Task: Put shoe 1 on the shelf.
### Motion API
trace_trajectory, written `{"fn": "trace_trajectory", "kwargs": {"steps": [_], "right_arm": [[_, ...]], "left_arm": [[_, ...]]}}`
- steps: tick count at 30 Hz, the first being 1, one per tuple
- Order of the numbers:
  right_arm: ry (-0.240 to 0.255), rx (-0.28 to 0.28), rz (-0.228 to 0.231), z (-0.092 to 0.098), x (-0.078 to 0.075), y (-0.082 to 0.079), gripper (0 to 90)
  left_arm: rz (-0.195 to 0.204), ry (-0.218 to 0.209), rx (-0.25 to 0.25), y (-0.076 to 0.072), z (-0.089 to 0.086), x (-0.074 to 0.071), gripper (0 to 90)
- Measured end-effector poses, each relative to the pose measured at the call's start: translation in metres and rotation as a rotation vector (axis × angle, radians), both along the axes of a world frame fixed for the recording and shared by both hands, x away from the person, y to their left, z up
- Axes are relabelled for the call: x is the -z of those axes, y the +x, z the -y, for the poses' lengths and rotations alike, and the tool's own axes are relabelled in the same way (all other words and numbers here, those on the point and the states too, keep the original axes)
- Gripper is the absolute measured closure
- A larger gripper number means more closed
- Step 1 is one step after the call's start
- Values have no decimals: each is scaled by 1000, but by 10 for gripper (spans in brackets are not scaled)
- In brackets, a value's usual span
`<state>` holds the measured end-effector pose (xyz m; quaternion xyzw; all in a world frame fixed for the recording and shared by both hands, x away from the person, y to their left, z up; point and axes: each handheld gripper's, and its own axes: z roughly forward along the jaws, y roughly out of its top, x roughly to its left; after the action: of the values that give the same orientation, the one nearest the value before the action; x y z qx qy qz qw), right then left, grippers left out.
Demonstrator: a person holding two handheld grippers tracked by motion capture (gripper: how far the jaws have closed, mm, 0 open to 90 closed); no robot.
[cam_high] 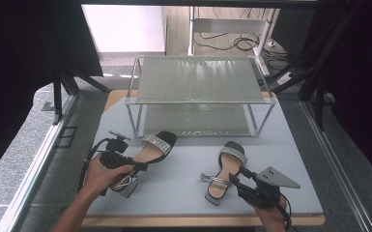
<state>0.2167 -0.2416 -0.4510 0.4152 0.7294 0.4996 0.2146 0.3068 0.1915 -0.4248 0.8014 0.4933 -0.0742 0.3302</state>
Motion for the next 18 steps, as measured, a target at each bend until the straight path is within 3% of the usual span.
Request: {"fn": "trace_trajectory", "kwargs": {"steps": [3, 11, 14, 18], "right_arm": [[0, -4, -1, -1, 1, 0, 514], [0, -4, 4, -1, 1, 0, 514], [7, -6, -3, 0, 1, 1, 514], [4, -8, -3, 0, 2, 1, 514]], "left_arm": [[25, -33, 26, -4, 4, -15, 430], [66, -99, 50, -6, 11, -38, 430], [102, -107, 49, -4, 16, -50, 430], [113, -125, 56, -2, 21, -57, 430]]}}
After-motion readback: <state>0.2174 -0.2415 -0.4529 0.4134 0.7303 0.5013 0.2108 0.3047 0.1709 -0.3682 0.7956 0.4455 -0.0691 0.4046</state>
